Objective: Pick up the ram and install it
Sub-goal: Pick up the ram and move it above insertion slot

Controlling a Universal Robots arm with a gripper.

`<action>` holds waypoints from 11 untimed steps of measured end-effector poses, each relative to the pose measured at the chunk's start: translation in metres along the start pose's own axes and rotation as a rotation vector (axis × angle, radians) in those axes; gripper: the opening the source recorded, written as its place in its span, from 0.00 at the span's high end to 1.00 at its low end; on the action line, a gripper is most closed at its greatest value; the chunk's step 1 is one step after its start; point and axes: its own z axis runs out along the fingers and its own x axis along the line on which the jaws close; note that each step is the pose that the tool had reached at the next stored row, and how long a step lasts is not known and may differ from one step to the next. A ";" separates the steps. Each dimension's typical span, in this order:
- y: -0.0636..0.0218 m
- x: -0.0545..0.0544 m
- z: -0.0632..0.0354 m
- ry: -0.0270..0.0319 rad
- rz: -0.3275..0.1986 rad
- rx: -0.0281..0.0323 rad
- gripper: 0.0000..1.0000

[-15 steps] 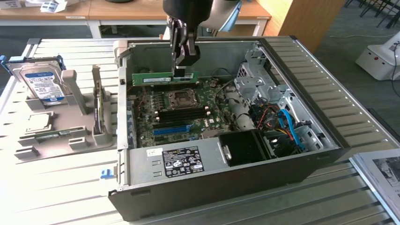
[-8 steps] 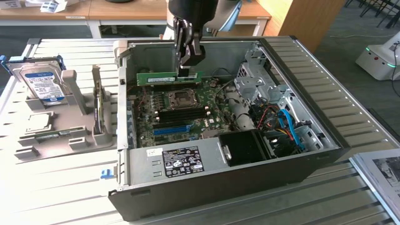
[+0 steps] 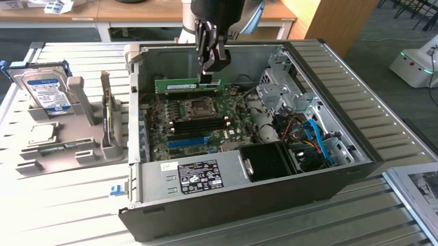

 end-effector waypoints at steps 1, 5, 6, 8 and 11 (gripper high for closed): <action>-0.0010 0.000 -0.0001 0.0000 0.000 0.0000 0.89; -0.0054 0.000 -0.0004 0.0000 0.000 0.0000 0.89; -0.0065 0.000 -0.0005 0.0000 0.000 0.0000 0.89; -0.0086 0.000 -0.0006 0.0000 0.000 0.0000 0.89; -0.0122 0.000 -0.0009 0.0000 0.000 0.0000 0.89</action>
